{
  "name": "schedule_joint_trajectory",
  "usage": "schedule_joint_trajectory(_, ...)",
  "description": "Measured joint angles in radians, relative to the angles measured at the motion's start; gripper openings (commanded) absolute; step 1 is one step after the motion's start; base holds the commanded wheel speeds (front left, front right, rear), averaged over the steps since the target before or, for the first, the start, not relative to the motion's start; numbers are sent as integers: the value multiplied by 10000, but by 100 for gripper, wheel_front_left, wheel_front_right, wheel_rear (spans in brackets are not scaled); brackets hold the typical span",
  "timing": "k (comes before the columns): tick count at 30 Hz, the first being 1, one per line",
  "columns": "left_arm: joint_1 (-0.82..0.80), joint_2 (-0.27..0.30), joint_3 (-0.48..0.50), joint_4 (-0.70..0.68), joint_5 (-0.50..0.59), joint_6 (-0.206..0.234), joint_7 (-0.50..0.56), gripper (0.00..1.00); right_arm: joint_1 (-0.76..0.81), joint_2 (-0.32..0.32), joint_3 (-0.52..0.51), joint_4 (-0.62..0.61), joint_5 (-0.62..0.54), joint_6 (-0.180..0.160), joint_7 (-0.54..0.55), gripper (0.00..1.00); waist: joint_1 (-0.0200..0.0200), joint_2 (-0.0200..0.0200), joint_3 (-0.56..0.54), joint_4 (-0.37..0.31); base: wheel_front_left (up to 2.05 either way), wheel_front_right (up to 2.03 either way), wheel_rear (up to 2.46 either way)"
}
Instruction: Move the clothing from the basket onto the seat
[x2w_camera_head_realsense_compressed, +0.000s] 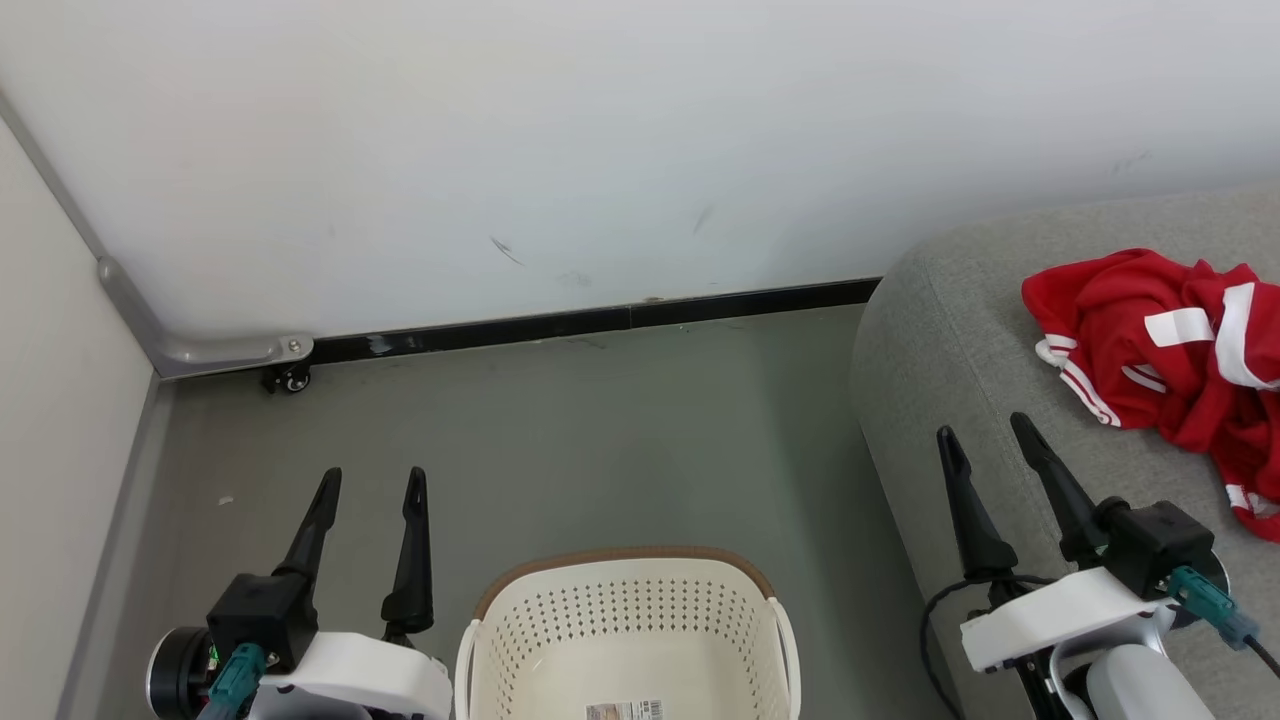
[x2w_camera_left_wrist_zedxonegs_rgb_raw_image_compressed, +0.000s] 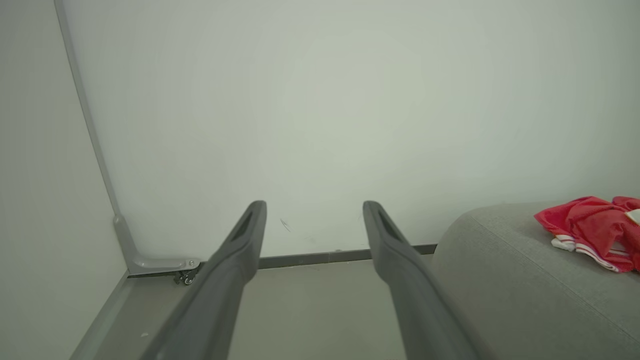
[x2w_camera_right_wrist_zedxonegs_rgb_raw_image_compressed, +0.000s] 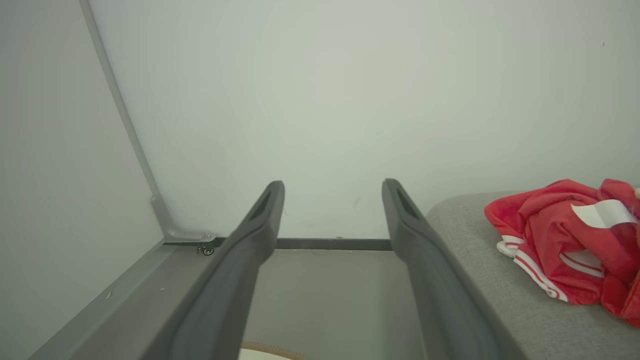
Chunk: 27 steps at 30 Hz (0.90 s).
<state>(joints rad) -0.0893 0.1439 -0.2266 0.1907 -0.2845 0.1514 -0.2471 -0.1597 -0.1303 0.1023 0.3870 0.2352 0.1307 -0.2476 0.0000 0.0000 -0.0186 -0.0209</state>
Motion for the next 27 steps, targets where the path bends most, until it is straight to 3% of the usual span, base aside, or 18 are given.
schedule_joint_trajectory(27, 269, -96, 280, -82, 453, 336, 0, 100, 1401, 650, -589, -1141, -855, 0, 201, 100, 0, 0, -262, 220, 0, 0, 0)
